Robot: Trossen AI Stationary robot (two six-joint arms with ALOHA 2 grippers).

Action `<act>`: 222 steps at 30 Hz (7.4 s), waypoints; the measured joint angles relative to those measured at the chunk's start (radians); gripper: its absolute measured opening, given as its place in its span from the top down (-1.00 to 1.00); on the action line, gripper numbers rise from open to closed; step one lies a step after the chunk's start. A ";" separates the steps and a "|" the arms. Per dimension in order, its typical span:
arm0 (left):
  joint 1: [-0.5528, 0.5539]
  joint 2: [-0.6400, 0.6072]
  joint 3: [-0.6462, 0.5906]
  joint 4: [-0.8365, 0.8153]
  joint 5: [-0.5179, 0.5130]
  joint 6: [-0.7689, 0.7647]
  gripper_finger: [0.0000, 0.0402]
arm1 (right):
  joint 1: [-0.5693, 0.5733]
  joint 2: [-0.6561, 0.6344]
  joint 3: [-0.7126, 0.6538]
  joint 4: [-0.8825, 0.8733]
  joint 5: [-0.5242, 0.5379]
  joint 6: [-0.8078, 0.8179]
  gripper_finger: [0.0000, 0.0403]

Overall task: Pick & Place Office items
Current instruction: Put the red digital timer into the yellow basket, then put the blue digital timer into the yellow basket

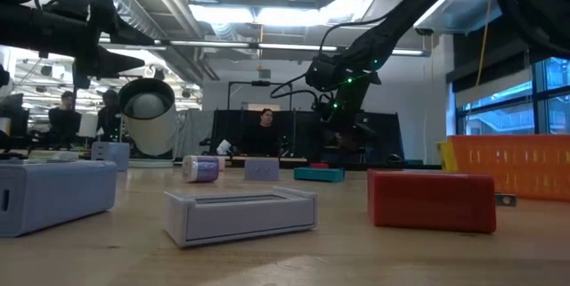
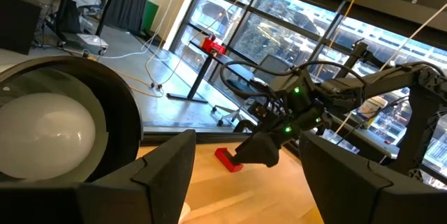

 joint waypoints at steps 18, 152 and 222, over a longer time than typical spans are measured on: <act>0.000 0.000 0.000 0.000 0.000 0.000 -0.25 | -0.013 -0.002 0.000 -0.052 -0.024 -0.004 -0.58; 0.000 0.000 0.000 0.000 0.000 0.000 -0.25 | 0.460 -0.653 -0.606 -0.541 0.047 0.625 0.19; 0.000 0.000 0.000 0.000 0.000 0.000 -0.25 | 0.360 -0.241 -0.356 0.045 0.189 -0.038 -0.31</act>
